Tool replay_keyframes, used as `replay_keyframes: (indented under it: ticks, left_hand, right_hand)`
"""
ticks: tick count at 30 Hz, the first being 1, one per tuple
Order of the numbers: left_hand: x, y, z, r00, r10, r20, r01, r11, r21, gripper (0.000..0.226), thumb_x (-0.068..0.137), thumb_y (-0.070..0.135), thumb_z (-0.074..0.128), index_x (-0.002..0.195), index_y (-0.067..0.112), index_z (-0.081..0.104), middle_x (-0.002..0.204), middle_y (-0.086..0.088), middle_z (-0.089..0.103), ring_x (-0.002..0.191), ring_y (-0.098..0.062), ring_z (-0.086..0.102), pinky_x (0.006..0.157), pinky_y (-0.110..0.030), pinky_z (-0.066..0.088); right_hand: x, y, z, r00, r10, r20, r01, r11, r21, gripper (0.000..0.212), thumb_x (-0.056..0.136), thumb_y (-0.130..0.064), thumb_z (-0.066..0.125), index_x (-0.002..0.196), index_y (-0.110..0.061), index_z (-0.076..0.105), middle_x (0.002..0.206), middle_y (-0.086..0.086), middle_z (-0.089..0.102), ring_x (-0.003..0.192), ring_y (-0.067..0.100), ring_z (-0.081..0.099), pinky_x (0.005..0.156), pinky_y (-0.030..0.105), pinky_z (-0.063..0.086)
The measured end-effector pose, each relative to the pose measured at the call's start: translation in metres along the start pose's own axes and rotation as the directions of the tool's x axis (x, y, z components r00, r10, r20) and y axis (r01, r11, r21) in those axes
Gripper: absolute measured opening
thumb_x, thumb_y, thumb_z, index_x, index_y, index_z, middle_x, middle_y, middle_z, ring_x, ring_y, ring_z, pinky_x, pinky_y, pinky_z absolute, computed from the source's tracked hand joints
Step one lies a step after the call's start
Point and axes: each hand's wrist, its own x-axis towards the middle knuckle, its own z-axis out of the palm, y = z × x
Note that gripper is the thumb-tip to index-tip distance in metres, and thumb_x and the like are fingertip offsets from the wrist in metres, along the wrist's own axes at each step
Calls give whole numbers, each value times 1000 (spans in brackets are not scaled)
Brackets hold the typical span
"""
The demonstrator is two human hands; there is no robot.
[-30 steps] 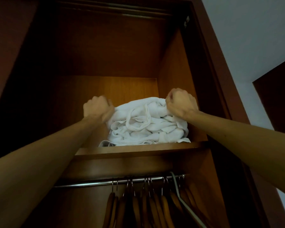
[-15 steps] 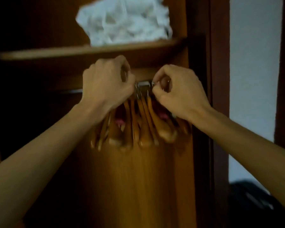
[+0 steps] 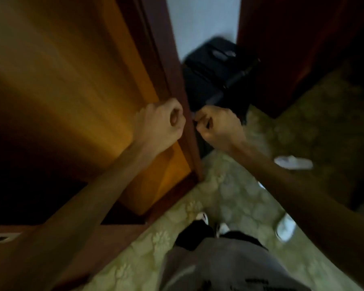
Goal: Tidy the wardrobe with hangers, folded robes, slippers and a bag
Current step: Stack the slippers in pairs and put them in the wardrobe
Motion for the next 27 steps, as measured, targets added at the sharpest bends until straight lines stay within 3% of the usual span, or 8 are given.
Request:
replay_keyframes:
  ticks: [2,5,8,11,14,18,22,27]
  left_hand:
    - [-6,2,55,980,15,201,-6,999,-42,8,93,31,60,95,26,65,83,8,68,73,-15,63,61,-34,53]
    - [-9,13,123,911,80,405,-35,992,-118,10,93,27,62,98,23,68,89,3,72,82,-19,68,67,-37,56]
    - [-8,30,182,829,182,529,-114,981,-158,12,91,28,63,102,24,68,96,3,75,89,-22,70,69,-32,53]
    - [-5,51,235,735,257,628,-193,966,-170,15,93,30,61,106,25,67,105,3,73,98,-23,68,74,-32,48]
    - [-9,80,283,615,313,724,-248,948,-200,17,93,29,58,105,26,70,107,1,73,103,-24,66,79,-33,50]
    - [-30,118,337,482,334,810,-250,939,-238,24,91,27,61,113,25,70,110,2,72,104,-20,67,80,-32,50]
    - [-59,156,400,396,306,866,-245,944,-221,34,91,26,61,125,24,65,124,-1,67,113,-24,64,91,-38,53]
    - [-92,205,496,364,289,885,-292,938,-186,44,94,25,59,137,23,56,134,-7,60,120,-30,60,96,-40,51]
  right_hand:
    - [-30,45,16,982,183,51,-182,983,-31,20,88,-24,54,99,-27,70,94,-10,68,82,12,65,67,28,49]
    - [-78,95,30,879,453,148,-452,891,-42,18,89,-22,57,99,-25,72,94,-2,71,92,23,68,75,32,51]
    - [-121,129,39,766,619,174,-624,781,-34,12,86,-17,64,89,-25,71,79,-9,65,90,24,70,81,36,55]
    - [-158,159,43,650,748,136,-752,659,-29,15,86,-16,63,93,-22,74,91,-4,73,99,24,69,88,36,53]
    - [-196,191,45,537,830,148,-836,547,-37,17,86,-17,62,93,-25,75,103,2,76,104,24,68,95,38,52]
    - [-245,232,53,388,896,218,-916,401,-21,16,89,-15,63,98,-16,76,109,4,74,108,24,65,97,35,49]
    - [-297,285,55,297,924,240,-953,302,14,19,91,-13,61,100,-14,78,105,8,75,100,26,65,92,37,51]
    - [-350,382,63,216,968,130,-976,212,41,18,86,-20,65,99,-20,77,104,11,75,100,33,68,90,45,55]
